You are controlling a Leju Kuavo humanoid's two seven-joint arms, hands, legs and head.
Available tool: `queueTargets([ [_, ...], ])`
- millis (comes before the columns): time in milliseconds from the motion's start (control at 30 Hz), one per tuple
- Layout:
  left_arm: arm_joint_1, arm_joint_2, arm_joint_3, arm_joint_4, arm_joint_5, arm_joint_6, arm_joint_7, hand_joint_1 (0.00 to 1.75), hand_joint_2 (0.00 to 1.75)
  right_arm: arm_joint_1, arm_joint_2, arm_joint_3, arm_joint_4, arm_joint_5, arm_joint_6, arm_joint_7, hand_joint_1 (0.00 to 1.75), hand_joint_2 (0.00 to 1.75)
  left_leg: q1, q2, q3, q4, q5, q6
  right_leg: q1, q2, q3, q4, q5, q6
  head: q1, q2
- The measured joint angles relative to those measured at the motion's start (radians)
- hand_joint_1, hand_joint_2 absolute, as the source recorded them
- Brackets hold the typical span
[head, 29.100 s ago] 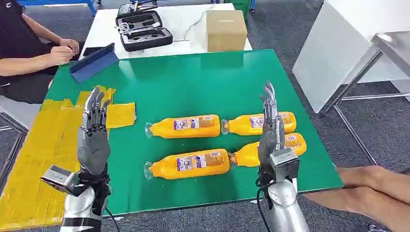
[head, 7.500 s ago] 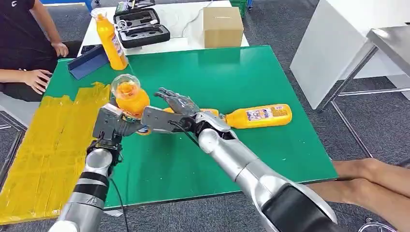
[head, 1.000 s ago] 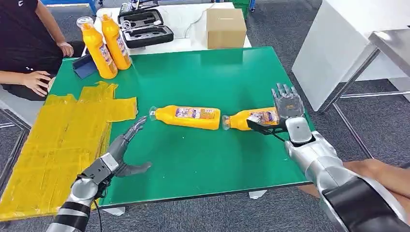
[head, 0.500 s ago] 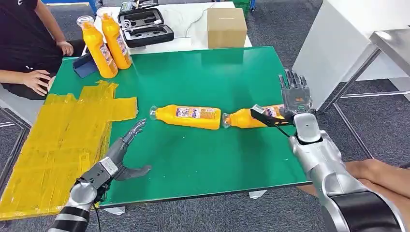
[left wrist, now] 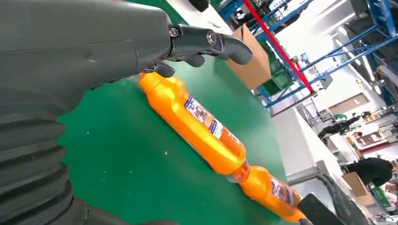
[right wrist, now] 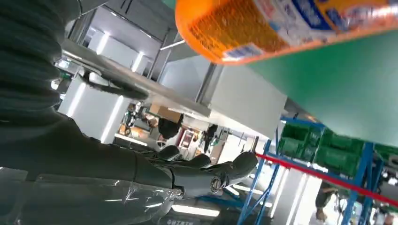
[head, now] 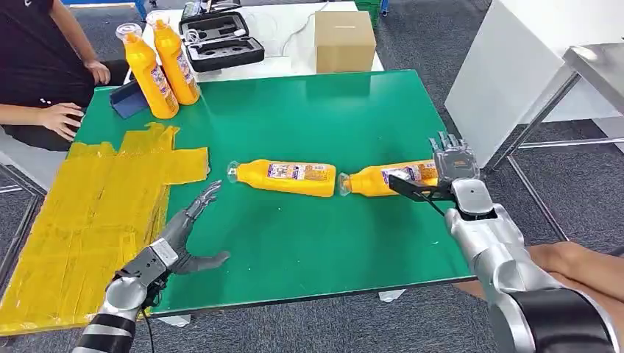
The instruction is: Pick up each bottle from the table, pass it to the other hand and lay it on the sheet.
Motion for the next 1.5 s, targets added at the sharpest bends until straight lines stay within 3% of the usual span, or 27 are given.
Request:
queueTargets([
  [1100, -0.042, -0.014, -0.008, 0.064, 0.0, -0.01, -0.016, 0.0, 1.75, -0.044, 0.071, -0.005, 0.102, 0.011, 0.176, -0.016, 0.0, 1.75, 0.0, 0.0, -0.001, 0.0, 0.001, 0.0, 0.0, 0.0, -0.001, 0.0, 0.0, 0.0, 0.0, 0.0],
  [1133, -0.046, -0.014, -0.009, 0.068, 0.0, -0.011, -0.016, 0.0, 1.75, -0.047, 0.071, -0.005, 0.104, 0.011, 0.185, -0.016, 1.31, 1.75, 0.0, 0.0, -0.001, 0.0, 0.001, 0.0, 0.0, 0.0, -0.001, 0.0, 0.0, 0.0, 0.0, 0.0],
  [1167, -0.049, -0.014, -0.01, 0.071, 0.0, -0.011, -0.016, 0.0, 1.75, -0.05, 0.071, -0.005, 0.107, 0.011, 0.191, -0.015, 1.68, 1.75, 0.0, 0.0, -0.001, 0.0, 0.001, 0.0, 0.0, 0.0, -0.001, 0.0, 0.0, 0.0, 0.0, 0.0],
  [1200, -0.051, -0.014, -0.01, 0.074, 0.0, -0.011, -0.016, 0.0, 1.75, -0.054, 0.071, -0.005, 0.109, 0.011, 0.197, -0.014, 1.75, 1.75, 0.0, 0.0, -0.001, 0.0, 0.001, 0.0, 0.0, 0.0, -0.001, 0.0, 0.0, 0.0, 0.0, 0.0],
  [1500, -0.099, -0.016, -0.019, 0.134, 0.011, -0.024, -0.039, 0.0, 1.75, -0.098, 0.071, -0.005, 0.129, 0.032, 0.391, 0.03, 1.75, 1.75, 0.0, 0.0, 0.0, 0.0, 0.001, 0.0, 0.0, 0.0, -0.001, 0.0, 0.0, 0.0, 0.0, 0.0],
])
